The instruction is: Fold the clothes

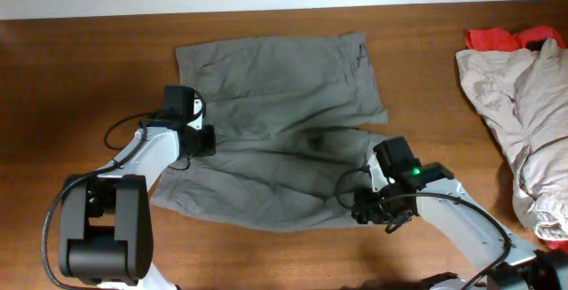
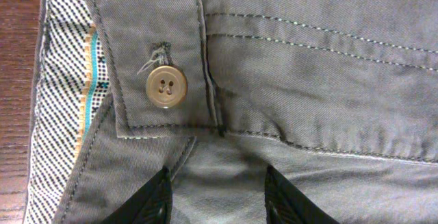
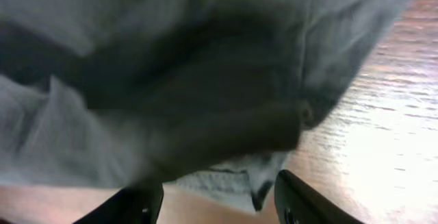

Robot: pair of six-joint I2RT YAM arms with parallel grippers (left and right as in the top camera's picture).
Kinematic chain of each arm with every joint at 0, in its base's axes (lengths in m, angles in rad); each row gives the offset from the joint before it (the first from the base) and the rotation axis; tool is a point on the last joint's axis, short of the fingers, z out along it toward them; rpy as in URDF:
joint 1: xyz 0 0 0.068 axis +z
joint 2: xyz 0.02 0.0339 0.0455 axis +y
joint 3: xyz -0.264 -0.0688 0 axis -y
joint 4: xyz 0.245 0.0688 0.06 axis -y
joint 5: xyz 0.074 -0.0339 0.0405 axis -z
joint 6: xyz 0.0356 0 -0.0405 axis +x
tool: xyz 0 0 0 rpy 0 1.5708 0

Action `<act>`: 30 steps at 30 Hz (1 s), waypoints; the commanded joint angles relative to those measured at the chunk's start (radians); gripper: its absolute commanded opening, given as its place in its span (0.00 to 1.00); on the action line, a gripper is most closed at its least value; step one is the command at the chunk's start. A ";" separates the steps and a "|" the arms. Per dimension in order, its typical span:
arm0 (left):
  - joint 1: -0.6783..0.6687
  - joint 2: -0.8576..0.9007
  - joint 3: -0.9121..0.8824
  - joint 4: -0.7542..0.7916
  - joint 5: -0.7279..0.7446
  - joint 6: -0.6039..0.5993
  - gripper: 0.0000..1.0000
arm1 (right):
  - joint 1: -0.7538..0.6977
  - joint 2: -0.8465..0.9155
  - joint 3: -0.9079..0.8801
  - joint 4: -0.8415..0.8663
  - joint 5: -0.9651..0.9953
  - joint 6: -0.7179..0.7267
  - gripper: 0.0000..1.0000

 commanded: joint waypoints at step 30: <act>0.007 0.011 -0.016 0.001 -0.018 0.006 0.44 | 0.004 -0.104 0.068 -0.179 -0.064 -0.042 0.04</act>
